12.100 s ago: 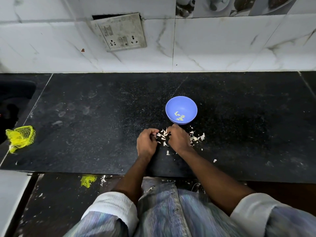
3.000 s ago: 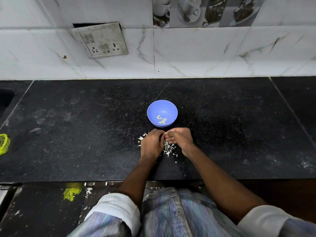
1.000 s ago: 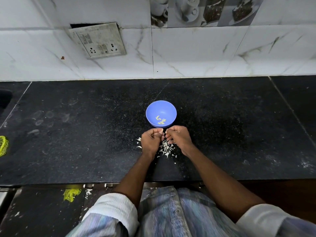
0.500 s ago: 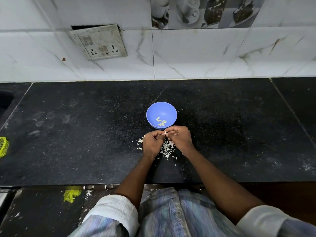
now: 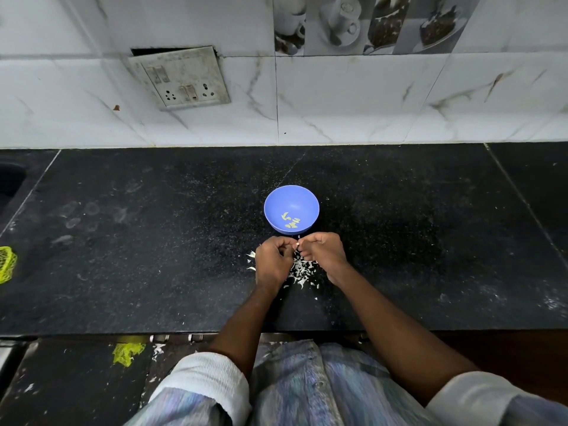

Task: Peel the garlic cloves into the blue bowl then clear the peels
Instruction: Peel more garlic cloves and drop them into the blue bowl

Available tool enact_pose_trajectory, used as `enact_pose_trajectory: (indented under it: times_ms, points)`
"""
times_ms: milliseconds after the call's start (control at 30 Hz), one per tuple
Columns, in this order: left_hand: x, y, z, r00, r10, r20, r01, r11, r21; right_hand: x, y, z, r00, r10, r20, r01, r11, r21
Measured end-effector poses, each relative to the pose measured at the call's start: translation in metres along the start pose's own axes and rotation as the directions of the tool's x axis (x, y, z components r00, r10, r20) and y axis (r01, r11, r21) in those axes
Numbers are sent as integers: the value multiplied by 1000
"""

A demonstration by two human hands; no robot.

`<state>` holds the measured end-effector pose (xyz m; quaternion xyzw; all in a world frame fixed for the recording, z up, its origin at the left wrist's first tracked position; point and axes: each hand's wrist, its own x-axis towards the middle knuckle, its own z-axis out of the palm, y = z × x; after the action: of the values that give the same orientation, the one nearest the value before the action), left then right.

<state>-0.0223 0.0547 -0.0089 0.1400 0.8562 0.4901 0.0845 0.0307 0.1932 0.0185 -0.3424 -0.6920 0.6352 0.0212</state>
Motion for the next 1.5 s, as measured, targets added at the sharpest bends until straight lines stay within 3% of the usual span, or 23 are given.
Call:
enact_pose_trajectory:
  times_ms: [200, 333, 400, 467, 533, 567, 600, 667, 733, 867, 1000, 1067, 1133, 1167, 1200, 1267, 1400, 1433, 1467, 1500]
  points:
    - [-1, 2, -3, 1000, 1, 32, -2, 1000, 20, 0, 0, 4, 1000, 16, -24, -16, 1000, -10]
    - [3, 10, 2, 968, -250, 14, 250, 957, -145, 2, 2, 10, 996, -80, -51, 74, 992, -103]
    - [5, 17, 6, 893, -446, 61, 443, 849, -289, 2, 4, 14, 983, -174, -59, 158, 964, -212]
    - [5, 26, 7, 781, -601, 169, 605, 661, -444, -1, 6, 16, 967, -251, -39, 228, 926, -302]
    - [2, 29, 8, 719, -658, 225, 664, 554, -502, -3, 9, 15, 960, -278, -22, 253, 902, -350]
    - [2, 27, 9, 738, -641, 213, 650, 587, -483, -4, 9, 15, 962, -271, -30, 244, 905, -349]
    - [1, 24, 10, 793, -587, 161, 592, 682, -429, -3, 9, 16, 969, -242, -46, 214, 920, -330]
    - [-1, 19, 6, 925, -377, 41, 377, 900, -219, -2, 5, 18, 992, -101, -78, 85, 978, -192]
    - [-6, 16, 2, 990, -139, -27, 138, 989, -53, -1, 0, 21, 997, 60, -45, -59, 998, 14]
    - [-8, 12, -6, 993, 117, -4, -113, 972, 206, 3, -4, 24, 970, 237, 60, -244, 952, 186]
    - [-10, 10, -9, 933, 356, 54, -337, 810, 480, 5, -5, 25, 913, 389, 123, -408, 871, 274]
    - [-12, 10, -8, 968, 249, 16, -231, 868, 440, 1, -4, 26, 942, 324, 91, -336, 916, 219]
    - [-10, 15, -6, 999, -49, -8, 50, 976, 210, -4, 0, 25, 990, 139, 27, -141, 983, 121]
    - [-8, 20, -4, 981, -192, 15, 191, 980, 60, -5, 3, 24, 999, 51, 0, -51, 996, 80]
    - [-8, 26, -4, 950, -307, 63, 312, 946, -91, -5, 8, 22, 1000, -25, -19, 25, 999, 36]
    - [-6, 38, -3, 856, -479, 194, 516, 772, -371, -4, 12, 19, 990, -141, -24, 140, 989, -38]
    - [-4, 39, -6, 626, -652, 428, 760, 386, -524, -7, 15, 17, 975, -220, 8, 220, 974, -55]
    - [-4, 39, -5, 603, -651, 460, 773, 335, -539, -8, 15, 17, 978, -209, 9, 210, 977, -41]
    - [-5, 41, -5, 624, -638, 452, 757, 349, -552, -9, 13, 17, 984, -179, 2, 179, 984, -26]
    - [-7, 40, -3, 697, -606, 384, 701, 462, -543, -9, 11, 17, 992, -127, -8, 127, 992, -2]
